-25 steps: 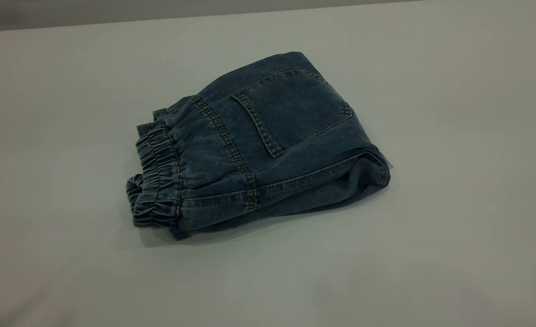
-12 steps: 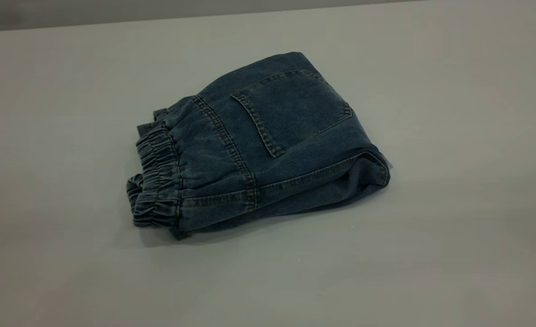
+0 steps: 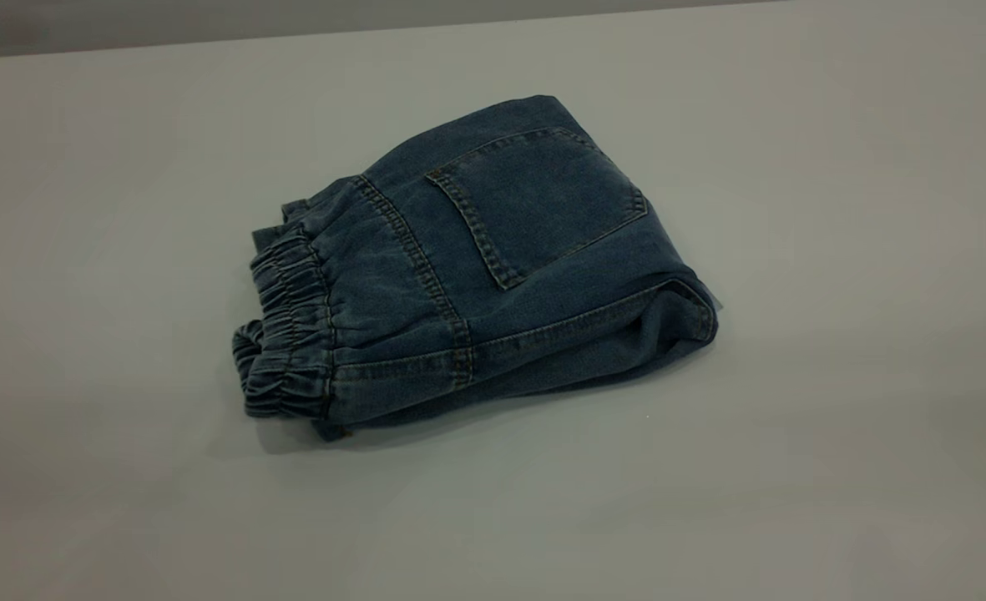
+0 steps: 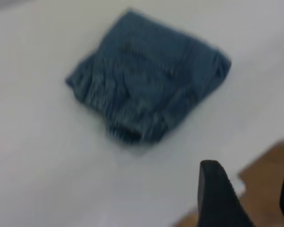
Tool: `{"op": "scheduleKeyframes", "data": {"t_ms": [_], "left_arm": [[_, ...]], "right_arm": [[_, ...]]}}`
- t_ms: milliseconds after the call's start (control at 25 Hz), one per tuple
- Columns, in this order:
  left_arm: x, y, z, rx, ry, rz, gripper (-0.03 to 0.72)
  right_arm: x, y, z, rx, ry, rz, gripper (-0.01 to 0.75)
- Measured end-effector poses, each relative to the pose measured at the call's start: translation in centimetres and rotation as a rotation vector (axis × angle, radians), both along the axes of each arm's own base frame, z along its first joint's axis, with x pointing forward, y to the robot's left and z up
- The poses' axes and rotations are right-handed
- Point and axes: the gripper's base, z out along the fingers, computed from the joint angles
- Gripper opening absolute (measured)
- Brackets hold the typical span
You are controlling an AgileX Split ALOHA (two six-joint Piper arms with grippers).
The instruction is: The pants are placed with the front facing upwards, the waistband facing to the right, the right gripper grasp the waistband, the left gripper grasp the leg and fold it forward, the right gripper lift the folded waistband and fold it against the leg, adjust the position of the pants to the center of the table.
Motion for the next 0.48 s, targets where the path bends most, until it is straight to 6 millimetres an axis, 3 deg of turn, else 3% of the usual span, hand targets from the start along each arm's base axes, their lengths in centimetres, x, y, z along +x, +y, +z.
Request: {"op": "scheduleKeyframes", "data": {"t_ms": [320,480], "left_arm": [[0.32,0.05,-0.44,0.033,-0.012,0.000,0.309],[0.29,0.03,-0.44,0.030,-0.010,-0.002,0.309]], "right_arm": [[0.03,0.00,-0.03,-0.003,0.004,-0.017,0.423],[0.19,-0.11,-0.03,-0.004,0.004,-0.156,0.423]]}}
